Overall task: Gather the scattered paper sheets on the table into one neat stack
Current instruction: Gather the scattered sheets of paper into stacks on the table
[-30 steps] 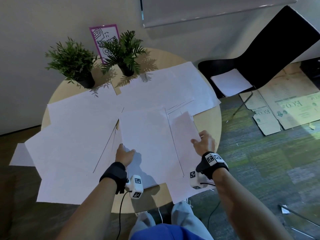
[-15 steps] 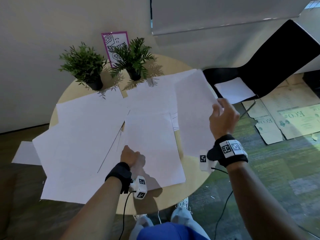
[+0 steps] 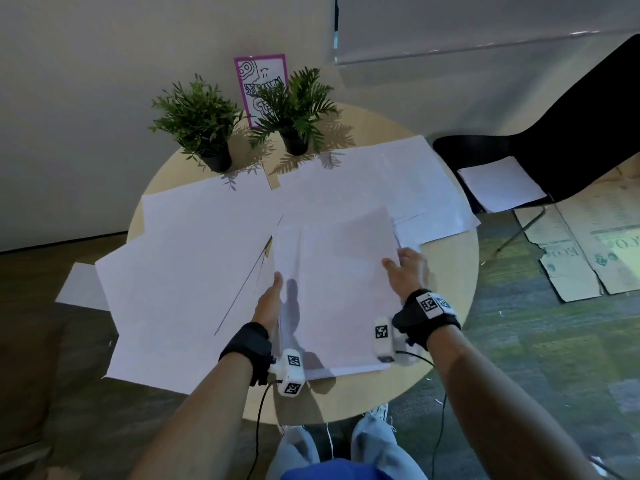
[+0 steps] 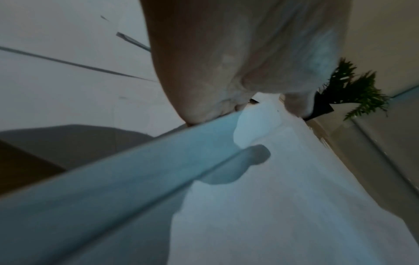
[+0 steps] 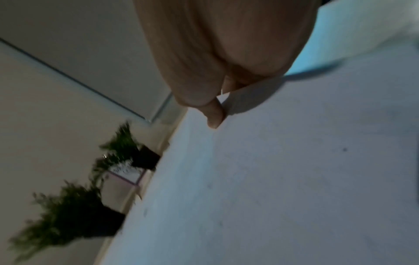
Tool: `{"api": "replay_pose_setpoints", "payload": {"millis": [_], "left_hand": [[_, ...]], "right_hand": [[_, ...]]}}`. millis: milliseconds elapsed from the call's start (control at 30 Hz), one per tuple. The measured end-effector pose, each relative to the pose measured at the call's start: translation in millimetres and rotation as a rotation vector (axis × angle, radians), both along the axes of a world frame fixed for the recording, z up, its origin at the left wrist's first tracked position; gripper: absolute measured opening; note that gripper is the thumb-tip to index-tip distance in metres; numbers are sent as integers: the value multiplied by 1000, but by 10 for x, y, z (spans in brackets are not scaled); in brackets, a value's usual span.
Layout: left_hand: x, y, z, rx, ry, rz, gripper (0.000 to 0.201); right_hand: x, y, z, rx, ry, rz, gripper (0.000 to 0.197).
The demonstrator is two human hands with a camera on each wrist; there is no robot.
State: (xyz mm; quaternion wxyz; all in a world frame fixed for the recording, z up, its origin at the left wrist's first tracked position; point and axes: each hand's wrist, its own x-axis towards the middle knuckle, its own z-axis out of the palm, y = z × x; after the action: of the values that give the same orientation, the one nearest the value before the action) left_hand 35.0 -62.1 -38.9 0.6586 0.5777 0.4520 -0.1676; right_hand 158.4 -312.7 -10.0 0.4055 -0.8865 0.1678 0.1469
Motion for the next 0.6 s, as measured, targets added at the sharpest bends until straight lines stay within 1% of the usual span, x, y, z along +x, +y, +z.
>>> {"api": "replay_pose_setpoints", "payload": {"millis": [67,100,167,200,300,333,400,500,600], "left_hand": [[-17,-4,-36,91,-25,-94,85],[-23,-12,-42,136,-38,-115,74],[-23,-34,-75,206,-62,-181,48],[-24,-39,-93,235,-52,-217,46],[-26,-70,-117,295,-22,-262,72],[-20,-84,-134,299,-20,-254,76],[-6,-103,-131,319,-18,-257,78],[10,-99,-124,344,-15,-282,73],[17,-94,-150,341,-26,-295,70]], "right_hand": [[-118,61,-193,-142,31,91,30],[-174,104,-246,-170,26,121,26],[-265,199,-312,-162,25,161,21],[-302,255,-313,-162,30,178,22],[-381,376,-360,-198,32,288,30],[-396,410,-360,-199,33,302,32],[-409,466,-325,-187,26,272,38],[-400,484,-237,-205,36,165,50],[-383,477,-193,-162,83,177,59]]}}
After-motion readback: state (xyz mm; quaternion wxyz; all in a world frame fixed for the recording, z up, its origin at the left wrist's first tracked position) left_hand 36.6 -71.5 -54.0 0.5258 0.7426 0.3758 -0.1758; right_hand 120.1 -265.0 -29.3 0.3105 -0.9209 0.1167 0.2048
